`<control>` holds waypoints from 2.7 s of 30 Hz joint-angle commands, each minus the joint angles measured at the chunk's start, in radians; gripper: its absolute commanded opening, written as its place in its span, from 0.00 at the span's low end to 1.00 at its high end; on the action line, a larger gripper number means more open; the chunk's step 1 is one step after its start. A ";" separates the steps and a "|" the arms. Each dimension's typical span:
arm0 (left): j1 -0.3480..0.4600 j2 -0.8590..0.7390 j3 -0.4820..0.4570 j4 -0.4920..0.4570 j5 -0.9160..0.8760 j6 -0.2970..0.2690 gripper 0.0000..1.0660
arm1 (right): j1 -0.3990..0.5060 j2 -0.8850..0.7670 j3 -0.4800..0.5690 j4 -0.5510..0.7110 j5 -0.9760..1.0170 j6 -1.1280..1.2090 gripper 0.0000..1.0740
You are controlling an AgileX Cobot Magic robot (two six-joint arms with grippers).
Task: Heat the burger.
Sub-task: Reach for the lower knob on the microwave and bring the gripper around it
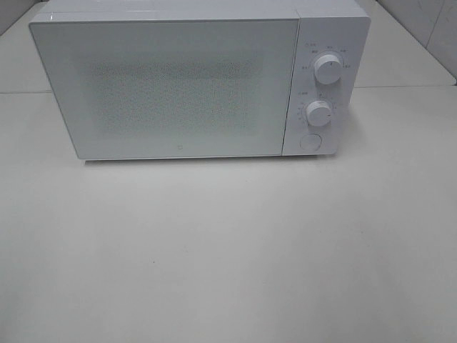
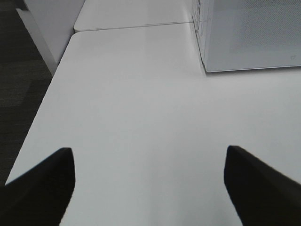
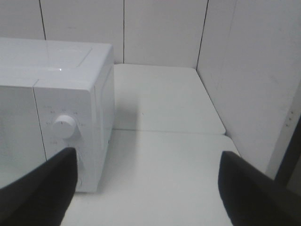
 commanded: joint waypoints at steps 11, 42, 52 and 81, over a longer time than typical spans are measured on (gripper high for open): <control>0.002 -0.020 0.002 -0.002 -0.002 -0.006 0.75 | -0.004 0.308 -0.008 -0.012 -0.306 -0.002 0.76; 0.002 -0.020 0.002 -0.002 -0.002 -0.006 0.75 | 0.046 0.856 0.073 0.065 -0.795 -0.055 0.71; 0.002 -0.020 0.002 -0.002 -0.002 -0.006 0.75 | 0.068 1.019 0.073 0.489 -0.968 -0.380 0.71; 0.002 -0.020 0.002 -0.002 -0.002 -0.006 0.75 | 0.540 1.448 0.073 0.838 -1.714 -0.508 0.71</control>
